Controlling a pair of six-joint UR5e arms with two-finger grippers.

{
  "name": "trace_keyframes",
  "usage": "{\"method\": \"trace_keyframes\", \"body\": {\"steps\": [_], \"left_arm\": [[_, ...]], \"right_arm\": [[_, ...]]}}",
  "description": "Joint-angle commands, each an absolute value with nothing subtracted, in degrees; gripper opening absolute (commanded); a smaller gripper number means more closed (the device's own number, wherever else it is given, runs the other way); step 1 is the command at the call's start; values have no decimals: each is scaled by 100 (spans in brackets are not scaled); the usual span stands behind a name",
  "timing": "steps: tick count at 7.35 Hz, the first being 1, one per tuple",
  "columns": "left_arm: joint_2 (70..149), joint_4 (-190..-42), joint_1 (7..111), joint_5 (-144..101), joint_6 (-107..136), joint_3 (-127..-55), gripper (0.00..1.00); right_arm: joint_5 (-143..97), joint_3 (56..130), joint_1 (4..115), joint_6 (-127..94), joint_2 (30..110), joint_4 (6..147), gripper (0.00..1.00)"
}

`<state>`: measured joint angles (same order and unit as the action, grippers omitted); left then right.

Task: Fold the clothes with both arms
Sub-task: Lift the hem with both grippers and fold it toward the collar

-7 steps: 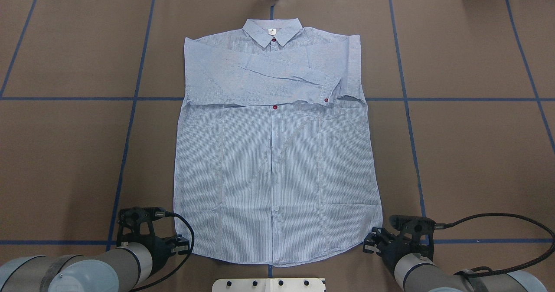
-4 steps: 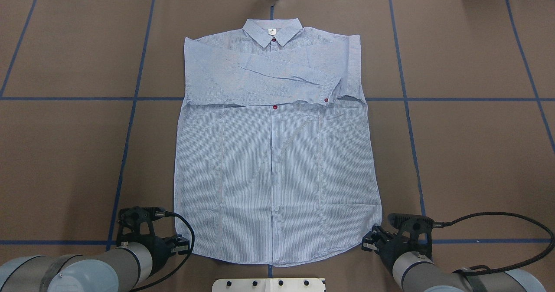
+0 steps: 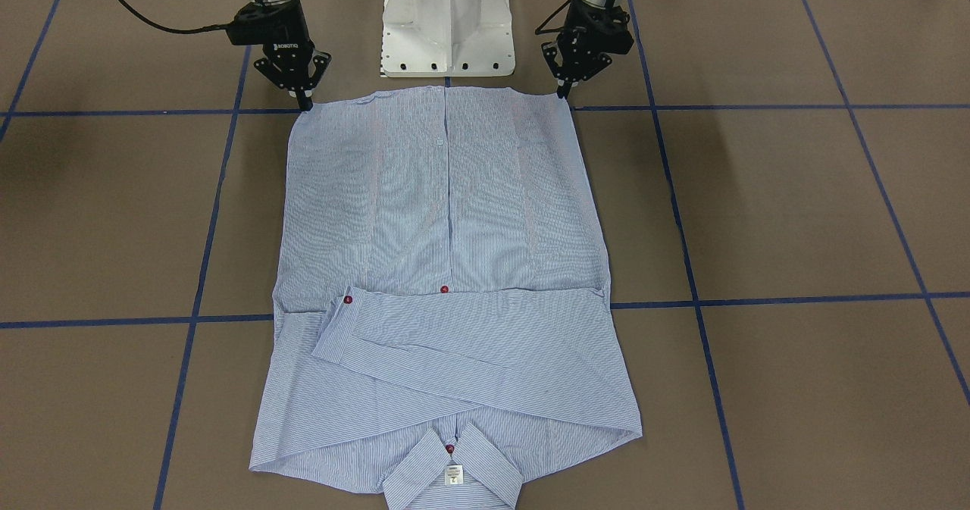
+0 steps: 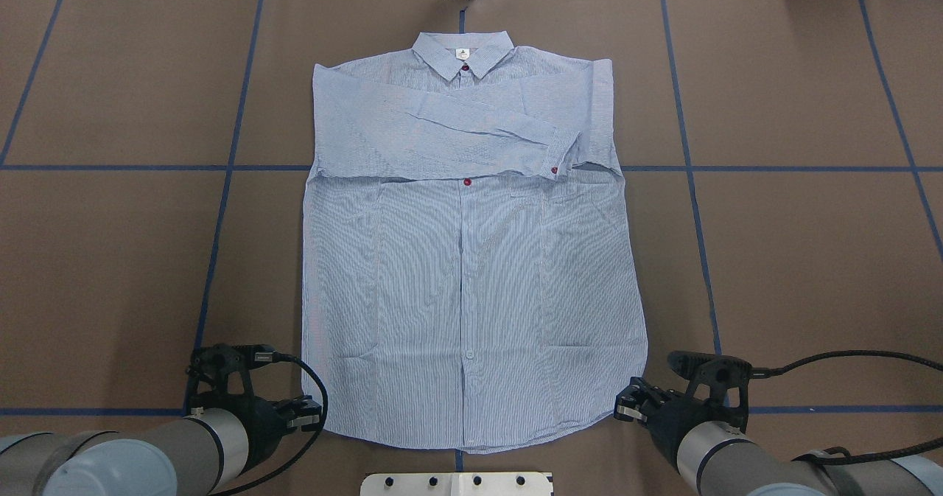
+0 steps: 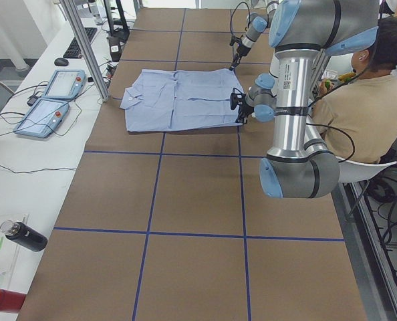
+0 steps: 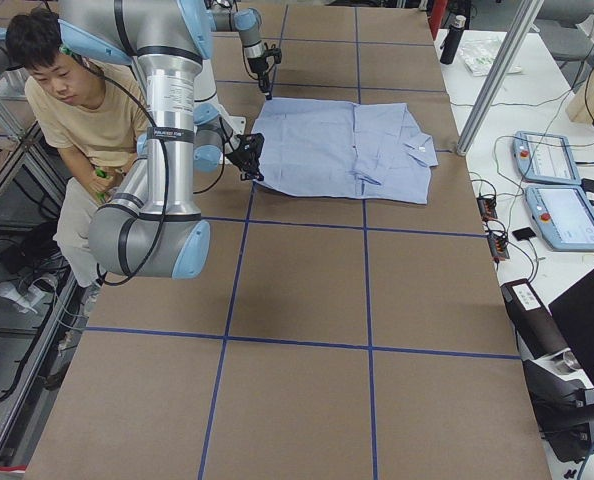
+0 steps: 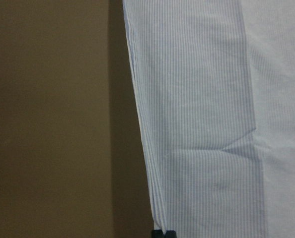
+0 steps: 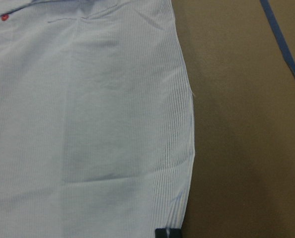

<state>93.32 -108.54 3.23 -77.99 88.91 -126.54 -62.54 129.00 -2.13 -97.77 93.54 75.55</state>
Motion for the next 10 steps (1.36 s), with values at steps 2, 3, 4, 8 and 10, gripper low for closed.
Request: {"method": "trace_keyframes", "body": {"steps": [2, 3, 4, 8, 10], "left_arm": [[9316, -9172, 439, -8752, 8842, -14969, 0], [9334, -8715, 439, -9067, 8850, -15525, 0], [9377, -8606, 648, -9192, 8842, -15556, 0], [10541, -8613, 2007, -9132, 8274, -13175, 0], [10985, -8640, 2791, -9132, 7833, -12385, 0]], "right_arm": [[-7125, 15304, -176, -9782, 9308, 9532, 0], [-7554, 15746, 94, -9782, 9168, 9902, 0], [-8202, 15785, 645, -9774, 8932, 10140, 0], [-8314, 14131, 1895, -8827, 7503, 10371, 0], [-8323, 13450, 2511, -8544, 7156, 10310, 0]]}}
